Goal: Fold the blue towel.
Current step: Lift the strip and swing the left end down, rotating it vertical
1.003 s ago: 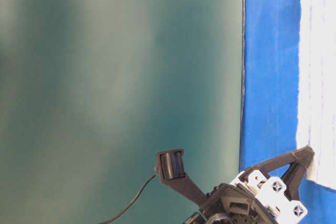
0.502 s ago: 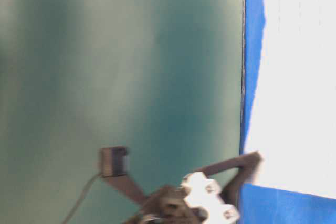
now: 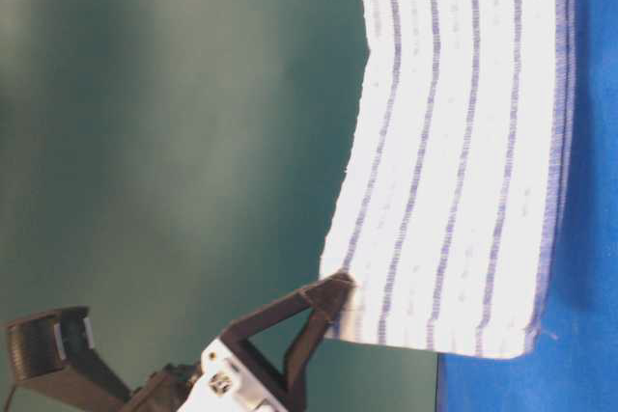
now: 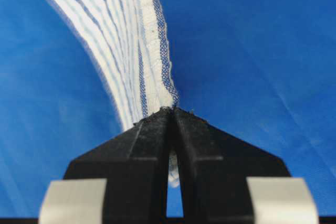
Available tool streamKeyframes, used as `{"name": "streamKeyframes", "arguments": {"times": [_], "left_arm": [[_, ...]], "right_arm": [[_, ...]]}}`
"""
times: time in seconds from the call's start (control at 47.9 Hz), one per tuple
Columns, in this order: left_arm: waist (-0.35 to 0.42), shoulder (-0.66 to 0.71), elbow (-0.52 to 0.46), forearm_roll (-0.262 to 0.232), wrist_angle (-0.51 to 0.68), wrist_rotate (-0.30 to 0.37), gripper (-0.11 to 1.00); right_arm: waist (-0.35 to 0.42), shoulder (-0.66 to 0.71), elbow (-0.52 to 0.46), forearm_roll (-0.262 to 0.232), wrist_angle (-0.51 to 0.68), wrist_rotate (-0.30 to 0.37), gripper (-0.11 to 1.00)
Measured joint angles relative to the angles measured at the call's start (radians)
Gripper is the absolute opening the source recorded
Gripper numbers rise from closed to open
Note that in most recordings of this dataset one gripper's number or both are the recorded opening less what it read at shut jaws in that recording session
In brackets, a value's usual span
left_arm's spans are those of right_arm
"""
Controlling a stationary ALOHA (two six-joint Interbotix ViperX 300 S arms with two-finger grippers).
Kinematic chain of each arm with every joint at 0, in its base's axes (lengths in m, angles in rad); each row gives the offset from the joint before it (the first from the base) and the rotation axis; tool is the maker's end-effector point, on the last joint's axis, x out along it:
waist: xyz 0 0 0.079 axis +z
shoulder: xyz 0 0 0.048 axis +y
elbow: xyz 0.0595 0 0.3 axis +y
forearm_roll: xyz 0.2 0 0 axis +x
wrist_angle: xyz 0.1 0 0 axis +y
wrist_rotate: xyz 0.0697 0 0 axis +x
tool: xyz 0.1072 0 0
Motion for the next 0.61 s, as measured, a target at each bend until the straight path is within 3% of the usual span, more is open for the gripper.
{"name": "streamKeyframes", "arguments": {"times": [0.272,0.606], "left_arm": [[-0.048,-0.003,-0.002,-0.002,-0.005,-0.008,0.03],[-0.199,0.044,-0.025,0.0,-0.146,-0.046,0.03]], "right_arm": [[-0.012,0.044,-0.002,-0.023,0.0,0.012,0.03],[-0.222,0.129,-0.005,-0.109,-0.103,0.005,0.03]]}}
